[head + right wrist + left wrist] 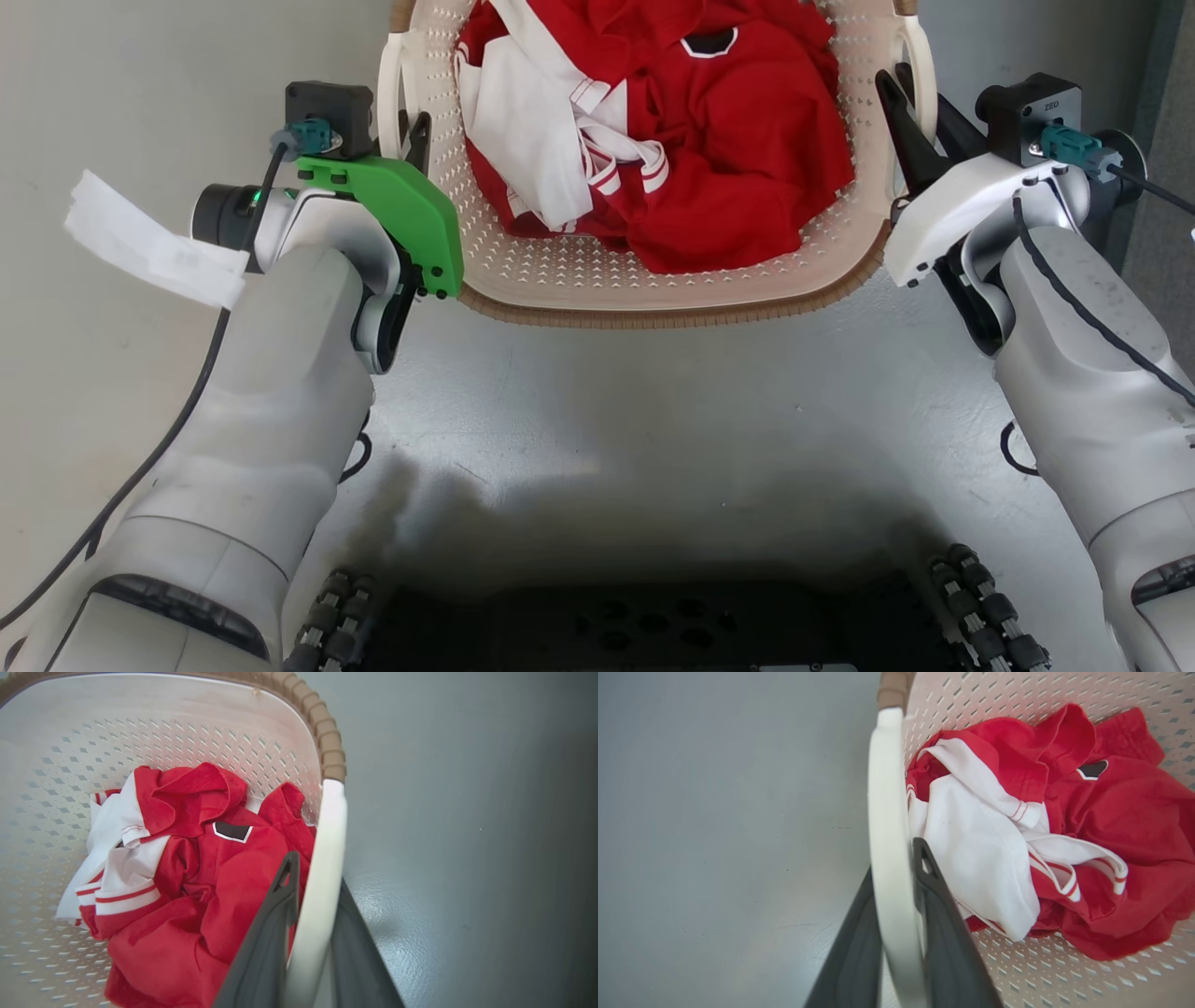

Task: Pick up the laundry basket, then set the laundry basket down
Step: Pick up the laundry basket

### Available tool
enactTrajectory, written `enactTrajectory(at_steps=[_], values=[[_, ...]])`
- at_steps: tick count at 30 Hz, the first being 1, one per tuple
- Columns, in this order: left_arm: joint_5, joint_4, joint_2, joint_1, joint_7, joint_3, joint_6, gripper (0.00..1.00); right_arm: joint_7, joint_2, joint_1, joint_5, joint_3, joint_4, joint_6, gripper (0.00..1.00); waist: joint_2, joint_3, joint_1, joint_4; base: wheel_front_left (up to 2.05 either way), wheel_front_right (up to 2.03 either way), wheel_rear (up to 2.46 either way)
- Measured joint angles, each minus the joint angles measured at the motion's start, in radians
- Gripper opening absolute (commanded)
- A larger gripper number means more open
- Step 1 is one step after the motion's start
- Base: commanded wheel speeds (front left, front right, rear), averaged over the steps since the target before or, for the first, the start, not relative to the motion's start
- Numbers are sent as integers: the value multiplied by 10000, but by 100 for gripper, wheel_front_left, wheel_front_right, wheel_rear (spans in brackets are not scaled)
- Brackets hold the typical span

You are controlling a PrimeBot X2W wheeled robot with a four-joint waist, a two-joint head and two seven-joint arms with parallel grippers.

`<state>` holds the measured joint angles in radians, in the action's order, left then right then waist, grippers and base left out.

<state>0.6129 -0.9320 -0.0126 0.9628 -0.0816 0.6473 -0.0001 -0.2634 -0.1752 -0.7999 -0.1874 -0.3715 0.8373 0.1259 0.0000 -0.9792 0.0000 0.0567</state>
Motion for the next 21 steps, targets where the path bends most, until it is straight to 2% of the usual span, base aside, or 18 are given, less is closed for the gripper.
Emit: enactTrajectory(at_steps=[9, 21], values=[[717, -330, 23, 21, 123, 301, -188, 0, 0, 42, -129, -349, -359, 667, 0, 0, 0, 244, 0, 26, 0, 0, 0], [1939, -677, 86, -79, 913, 769, -278, 0, 353, 44, -128, -1049, -966, 1653, 54, 0, 0, 1125, 0, 83, 0, 0, 0]])
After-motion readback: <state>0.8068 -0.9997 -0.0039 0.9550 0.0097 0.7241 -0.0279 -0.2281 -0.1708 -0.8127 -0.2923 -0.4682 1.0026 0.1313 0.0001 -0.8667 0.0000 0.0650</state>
